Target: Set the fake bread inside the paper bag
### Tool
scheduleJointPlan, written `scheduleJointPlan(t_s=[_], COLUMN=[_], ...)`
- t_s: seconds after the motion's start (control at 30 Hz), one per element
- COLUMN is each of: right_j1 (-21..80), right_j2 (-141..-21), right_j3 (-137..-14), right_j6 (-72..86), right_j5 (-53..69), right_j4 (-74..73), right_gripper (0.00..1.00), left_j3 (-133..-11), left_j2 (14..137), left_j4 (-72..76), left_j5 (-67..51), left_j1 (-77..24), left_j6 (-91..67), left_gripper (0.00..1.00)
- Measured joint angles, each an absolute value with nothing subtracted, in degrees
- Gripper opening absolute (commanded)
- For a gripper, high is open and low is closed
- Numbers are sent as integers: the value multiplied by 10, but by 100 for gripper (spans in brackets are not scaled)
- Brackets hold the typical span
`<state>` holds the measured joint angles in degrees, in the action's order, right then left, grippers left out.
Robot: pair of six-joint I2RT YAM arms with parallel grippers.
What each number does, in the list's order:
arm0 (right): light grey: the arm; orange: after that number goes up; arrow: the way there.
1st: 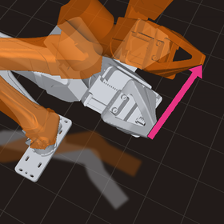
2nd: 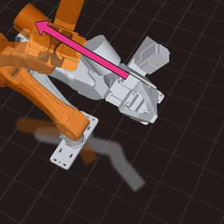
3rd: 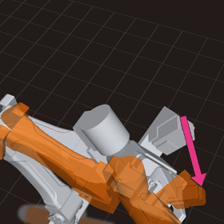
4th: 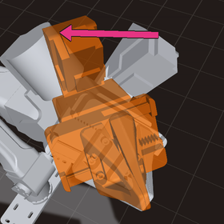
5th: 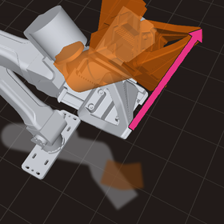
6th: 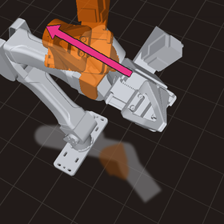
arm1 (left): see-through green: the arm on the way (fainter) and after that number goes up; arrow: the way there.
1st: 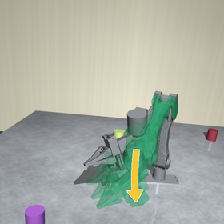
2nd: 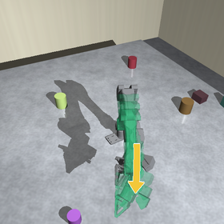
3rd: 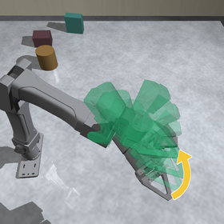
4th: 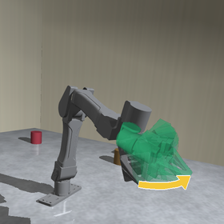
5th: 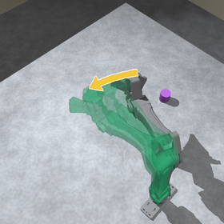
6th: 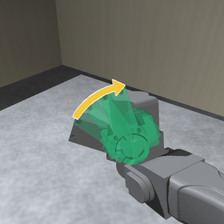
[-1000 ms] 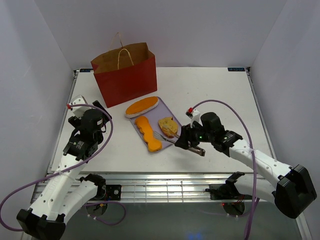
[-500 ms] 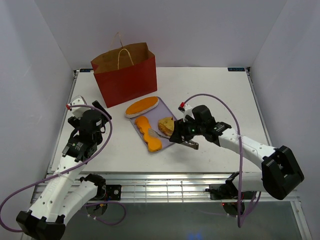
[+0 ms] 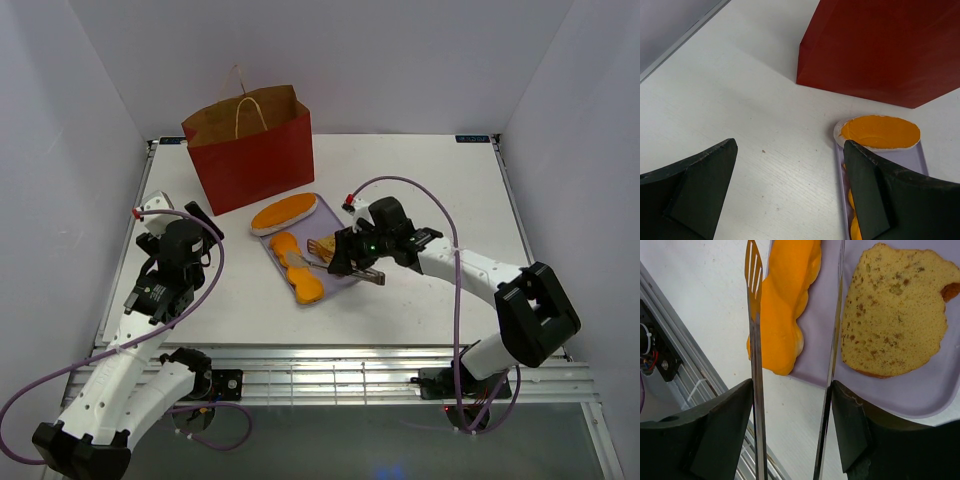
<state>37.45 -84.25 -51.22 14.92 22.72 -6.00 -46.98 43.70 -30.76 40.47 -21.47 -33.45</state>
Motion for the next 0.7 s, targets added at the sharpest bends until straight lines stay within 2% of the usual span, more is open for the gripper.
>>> scheduleJointPlan(t_s=[0.7], right_j1=[423], right_j2=[-940], right_j3=[-624], right_j6=[106], right_j5=[178], right_j4=[-113], right_gripper=[68], left_j3=[-470], left_j2=[436], left_j4=[-300], left_j5=[396], left_j1=[-215], left_j6=[-334], left_gripper=[98])
